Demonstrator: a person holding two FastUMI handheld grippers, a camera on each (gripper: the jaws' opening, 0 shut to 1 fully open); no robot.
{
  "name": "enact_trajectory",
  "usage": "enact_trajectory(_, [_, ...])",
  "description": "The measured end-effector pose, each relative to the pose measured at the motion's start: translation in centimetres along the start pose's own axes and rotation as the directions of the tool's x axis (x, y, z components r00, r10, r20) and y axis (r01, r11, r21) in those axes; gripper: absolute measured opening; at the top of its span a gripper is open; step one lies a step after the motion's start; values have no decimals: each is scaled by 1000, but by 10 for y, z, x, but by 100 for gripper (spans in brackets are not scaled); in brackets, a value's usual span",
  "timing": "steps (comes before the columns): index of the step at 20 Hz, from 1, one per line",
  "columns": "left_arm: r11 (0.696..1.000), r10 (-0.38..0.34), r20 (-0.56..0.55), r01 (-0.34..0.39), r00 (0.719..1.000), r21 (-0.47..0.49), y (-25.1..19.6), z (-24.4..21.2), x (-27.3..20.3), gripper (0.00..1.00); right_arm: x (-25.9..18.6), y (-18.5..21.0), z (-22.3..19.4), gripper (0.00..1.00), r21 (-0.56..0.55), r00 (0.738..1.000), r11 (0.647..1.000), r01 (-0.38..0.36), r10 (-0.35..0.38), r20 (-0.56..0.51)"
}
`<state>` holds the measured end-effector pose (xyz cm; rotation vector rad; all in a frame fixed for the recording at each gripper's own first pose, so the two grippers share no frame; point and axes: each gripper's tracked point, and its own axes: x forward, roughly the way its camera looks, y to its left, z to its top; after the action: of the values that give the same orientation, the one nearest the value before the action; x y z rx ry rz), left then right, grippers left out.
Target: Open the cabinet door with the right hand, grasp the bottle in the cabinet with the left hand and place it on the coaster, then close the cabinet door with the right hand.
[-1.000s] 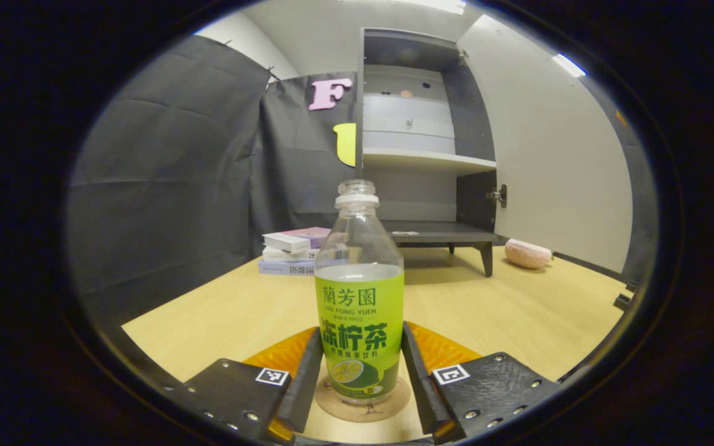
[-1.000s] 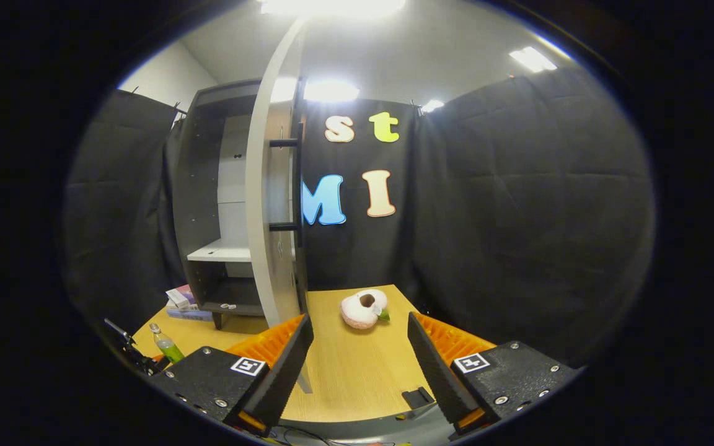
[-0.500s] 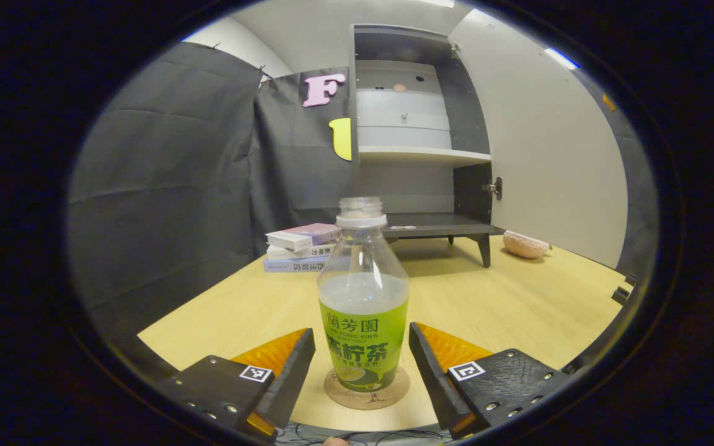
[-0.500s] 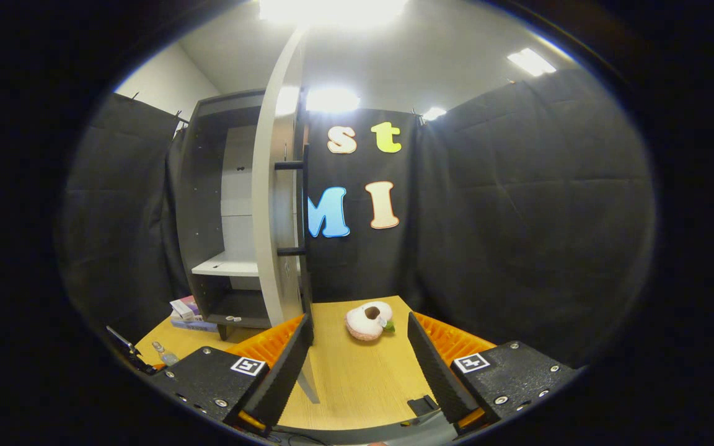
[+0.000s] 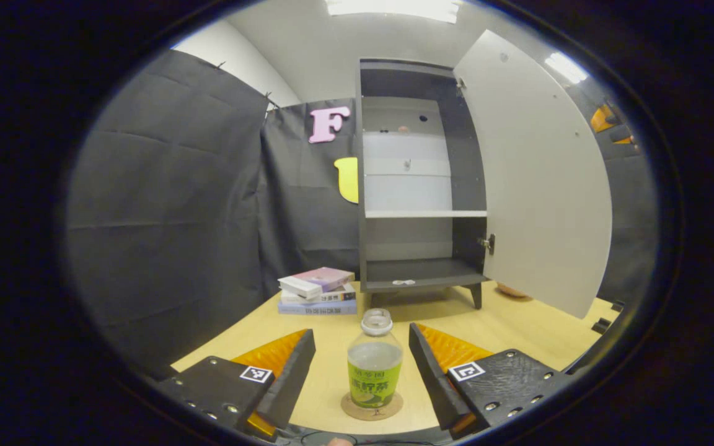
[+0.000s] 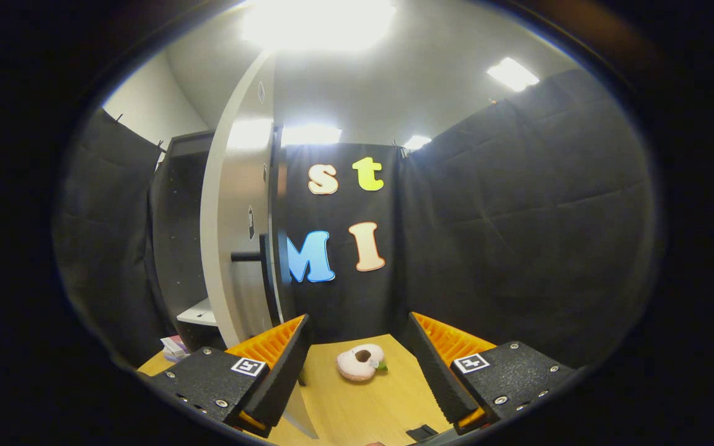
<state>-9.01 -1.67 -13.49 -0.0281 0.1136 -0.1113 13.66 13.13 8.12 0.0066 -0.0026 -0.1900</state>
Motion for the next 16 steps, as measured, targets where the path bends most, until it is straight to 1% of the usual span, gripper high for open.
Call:
enact_trajectory(1, [1000, 4, 12, -4, 1000, -10, 5, 11, -5, 89, 3, 4, 4, 94, -6, 1000, 1000, 0, 0, 5])
enact_trajectory(2, [1000, 13, 22, -12, 1000, -15, 12, 22, -10, 92, 6, 7, 6, 91, -13, 1000, 1000, 2, -2, 7])
enact_trajectory(3, [1000, 19, 33, -19, 999, -20, 19, 33, -15, 92, 9, 11, 6, 94, -22, 1000, 1000, 4, -4, 4])
enact_trajectory(4, [999, 25, 42, -24, 999, -26, 26, 42, -19, 92, 13, 14, 6, 94, -32, 1000, 999, 8, -8, -2])
enact_trajectory(5, [999, 32, 46, -31, 998, -32, 32, 47, -21, 92, 13, 12, 4, 91, -48, 999, 998, 37, -37, -4])
enact_trajectory(6, [999, 37, 52, -35, 998, -37, 38, 54, -24, 91, 14, 13, 6, 94, -54, 999, 997, 50, -50, -1])
enact_trajectory(7, [998, 44, 61, -42, 997, -41, 44, 59, -25, 91, 12, 16, 8, 92, -47, 998, 997, 55, -55, 5])
enact_trajectory(8, [998, 52, 68, -49, 996, -43, 51, 63, -27, 91, 11, 23, 5, 92, -44, 999, 998, 45, -45, 2])
enact_trajectory(9, [998, 57, 69, -54, 996, -45, 56, 64, -28, 87, 10, 30, 6, 91, -36, 999, 999, 35, -35, 0])
enact_trajectory(10, [997, 58, 74, -54, 996, -47, 60, 66, -29, 87, 9, 35, 5, 91, -35, 1000, 999, 21, -21, -3])
enact_trajectory(11, [998, 55, 79, -52, 995, -47, 62, 68, -30, 91, 6, 42, 5, 85, -32, 1000, 999, 10, -10, -2])
enact_trajectory(12, [998, 58, 81, -54, 995, -44, 66, 68, -30, 91, 4, 50, 5, 90, -33, 1000, 999, -6, 6, -2])
enact_trajectory(13, [998, 61, 81, -58, 995, -38, 69, 70, -31, 91, 1, 60, 5, 90, -33, 1000, 999, -27, 27, -3])
enact_trajectory(14, [998, 63, 83, -60, 995, -36, 71, 70, -30, 87, -2, 70, 4, 90, -30, 999, 998, -50, 50, -5])
enact_trajectory(16, [997, 65, 83, -62, 994, -39, 74, 68, -32, 87, -5, 94, 3, 90, -20, 994, 994, -106, 105, -8])
